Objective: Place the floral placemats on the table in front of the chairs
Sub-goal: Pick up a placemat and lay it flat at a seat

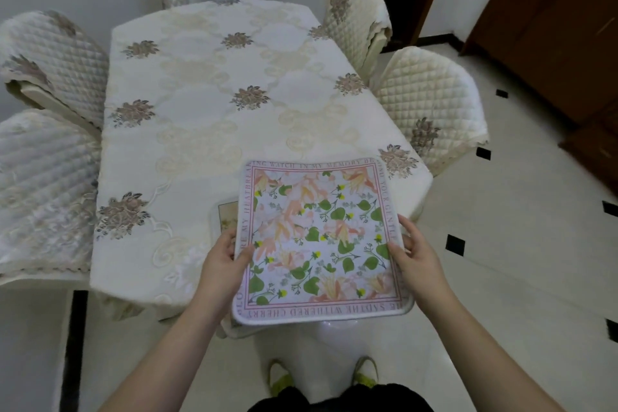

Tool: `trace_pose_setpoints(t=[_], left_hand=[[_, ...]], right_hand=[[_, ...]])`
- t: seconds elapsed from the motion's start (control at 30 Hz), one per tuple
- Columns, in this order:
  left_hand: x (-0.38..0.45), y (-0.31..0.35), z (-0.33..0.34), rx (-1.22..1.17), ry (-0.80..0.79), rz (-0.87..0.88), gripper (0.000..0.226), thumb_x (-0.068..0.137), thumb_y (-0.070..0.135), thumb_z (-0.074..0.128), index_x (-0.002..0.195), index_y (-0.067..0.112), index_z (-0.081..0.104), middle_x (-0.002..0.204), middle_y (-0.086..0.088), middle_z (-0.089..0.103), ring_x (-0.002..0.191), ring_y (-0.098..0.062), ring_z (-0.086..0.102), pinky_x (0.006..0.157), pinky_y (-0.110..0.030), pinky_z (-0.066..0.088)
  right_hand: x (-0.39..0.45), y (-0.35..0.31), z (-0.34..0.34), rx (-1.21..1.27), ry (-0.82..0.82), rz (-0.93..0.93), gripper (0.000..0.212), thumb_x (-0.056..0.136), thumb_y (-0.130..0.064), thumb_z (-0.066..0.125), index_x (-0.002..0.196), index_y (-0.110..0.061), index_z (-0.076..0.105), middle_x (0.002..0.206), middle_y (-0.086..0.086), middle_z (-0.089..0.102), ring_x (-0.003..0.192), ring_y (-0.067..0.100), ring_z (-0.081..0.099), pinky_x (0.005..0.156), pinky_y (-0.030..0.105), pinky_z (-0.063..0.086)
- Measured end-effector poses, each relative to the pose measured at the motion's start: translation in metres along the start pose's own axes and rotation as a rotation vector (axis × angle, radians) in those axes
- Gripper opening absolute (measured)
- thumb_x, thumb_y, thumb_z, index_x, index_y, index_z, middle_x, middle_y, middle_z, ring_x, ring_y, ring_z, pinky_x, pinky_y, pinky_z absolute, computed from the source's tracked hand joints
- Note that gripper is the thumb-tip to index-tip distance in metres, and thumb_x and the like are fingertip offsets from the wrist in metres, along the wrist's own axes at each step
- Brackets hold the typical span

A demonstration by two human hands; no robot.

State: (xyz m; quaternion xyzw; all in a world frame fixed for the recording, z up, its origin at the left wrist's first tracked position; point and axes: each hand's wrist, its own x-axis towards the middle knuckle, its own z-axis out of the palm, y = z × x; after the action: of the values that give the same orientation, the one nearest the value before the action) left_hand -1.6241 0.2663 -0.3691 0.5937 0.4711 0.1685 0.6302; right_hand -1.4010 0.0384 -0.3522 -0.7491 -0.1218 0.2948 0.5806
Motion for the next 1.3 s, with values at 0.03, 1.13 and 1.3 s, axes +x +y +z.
trace_pose_setpoints(t=[0.03, 1.13, 1.3], left_hand=[[-0.001, 0.003, 0.007, -0.002, -0.011, 0.003, 0.029, 0.096, 0.016, 0.063, 0.122, 0.028, 0.058, 0.103, -0.003, 0.076, 0.081, -0.026, 0.075, 0.075, -0.052, 0.060], [-0.046, 0.064, 0.234, -0.050, 0.051, -0.037, 0.032, 0.095, 0.010, 0.062, 0.125, 0.020, 0.056, 0.097, -0.008, 0.077, 0.077, -0.033, 0.075, 0.065, -0.047, 0.061], [-0.016, 0.073, 0.245, -0.049, 0.043, -0.020, 0.030, 0.094, 0.009, 0.062, 0.121, 0.024, 0.059, 0.093, -0.007, 0.077, 0.076, -0.033, 0.075, 0.069, -0.048, 0.060]], right_hand=[[0.000, 0.000, -0.008, -0.010, 0.018, -0.008, 0.046, 0.098, -0.004, 0.053, 0.129, -0.037, 0.049, 0.107, -0.002, 0.073, 0.089, 0.012, 0.073, 0.065, 0.026, 0.060], [0.077, 0.001, -0.230, 0.011, -0.071, 0.014, 0.044, 0.097, -0.012, 0.056, 0.134, -0.035, 0.051, 0.107, 0.003, 0.072, 0.085, 0.018, 0.074, 0.072, 0.045, 0.061], [0.107, -0.005, -0.230, 0.000, -0.067, 0.027, 0.044, 0.097, -0.012, 0.056, 0.136, -0.033, 0.050, 0.107, 0.001, 0.073, 0.087, 0.019, 0.074, 0.073, 0.046, 0.061]])
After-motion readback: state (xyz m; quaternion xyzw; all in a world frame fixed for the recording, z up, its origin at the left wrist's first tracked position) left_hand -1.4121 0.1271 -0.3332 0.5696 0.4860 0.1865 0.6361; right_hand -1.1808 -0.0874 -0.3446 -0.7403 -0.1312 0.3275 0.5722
